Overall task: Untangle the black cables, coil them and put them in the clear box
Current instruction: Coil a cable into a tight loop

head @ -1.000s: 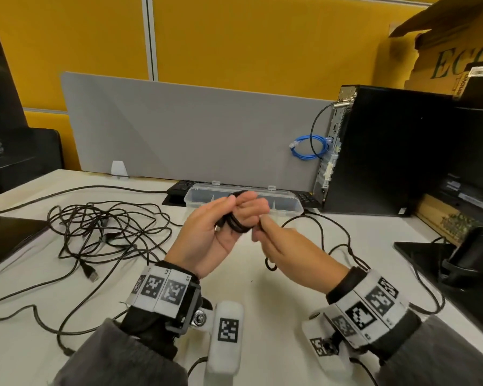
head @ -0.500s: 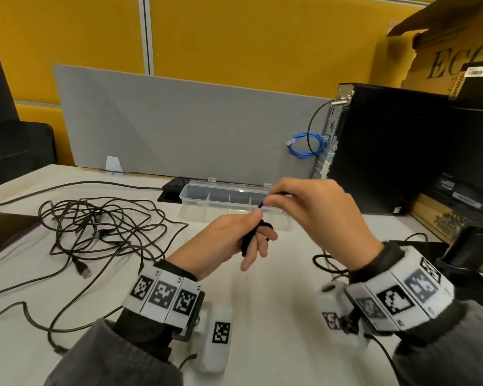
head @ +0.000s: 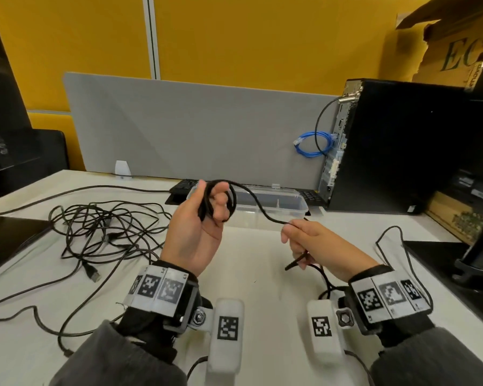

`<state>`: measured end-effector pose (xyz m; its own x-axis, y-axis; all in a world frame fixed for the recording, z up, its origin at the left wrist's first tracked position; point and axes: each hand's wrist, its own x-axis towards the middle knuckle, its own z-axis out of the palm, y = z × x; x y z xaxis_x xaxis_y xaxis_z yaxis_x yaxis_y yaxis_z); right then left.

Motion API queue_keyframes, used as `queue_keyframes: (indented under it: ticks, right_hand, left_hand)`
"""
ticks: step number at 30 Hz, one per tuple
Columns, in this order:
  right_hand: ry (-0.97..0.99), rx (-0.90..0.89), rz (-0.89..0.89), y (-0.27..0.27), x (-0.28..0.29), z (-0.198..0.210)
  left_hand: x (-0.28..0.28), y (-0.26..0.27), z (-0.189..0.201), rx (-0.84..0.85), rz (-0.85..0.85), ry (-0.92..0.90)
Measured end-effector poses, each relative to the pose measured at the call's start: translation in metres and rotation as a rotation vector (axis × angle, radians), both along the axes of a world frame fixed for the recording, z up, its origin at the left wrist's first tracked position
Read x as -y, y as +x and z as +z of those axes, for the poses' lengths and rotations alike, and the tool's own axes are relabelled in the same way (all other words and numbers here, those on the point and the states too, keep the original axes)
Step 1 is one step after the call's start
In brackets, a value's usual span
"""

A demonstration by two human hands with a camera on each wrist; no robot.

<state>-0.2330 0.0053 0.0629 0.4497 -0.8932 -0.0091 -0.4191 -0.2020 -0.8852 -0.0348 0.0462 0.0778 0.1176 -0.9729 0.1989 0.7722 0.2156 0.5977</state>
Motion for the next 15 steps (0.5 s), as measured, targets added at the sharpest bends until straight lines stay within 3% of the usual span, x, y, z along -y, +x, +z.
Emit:
queue_keyframes:
  ticks: [2,6,8,12,15]
  right_hand:
    - [0.008,-0.065,0.096,0.006,-0.003,-0.002]
    - [-0.070,-0.344,0.404,0.021,-0.022,0.000]
    - [-0.074,-0.303,0.431,0.021,-0.027,0.002]
    - [-0.009,0.049,0.221,0.001,-0.023,0.007]
    - [-0.010,0.050,0.028,-0.034,-0.013,0.016]
  left_hand:
    - [0.003,0.002,-0.001,-0.111,0.020,-0.046]
    - [0.006,0.003,-0.003,-0.066,0.080,-0.077]
    - [0.006,0.006,-0.004,-0.109,0.111,-0.046]
    - [0.009,0.023,-0.004,-0.213,0.224,-0.014]
    - [0.008,0.035,-0.002,-0.268,0.302,-0.041]
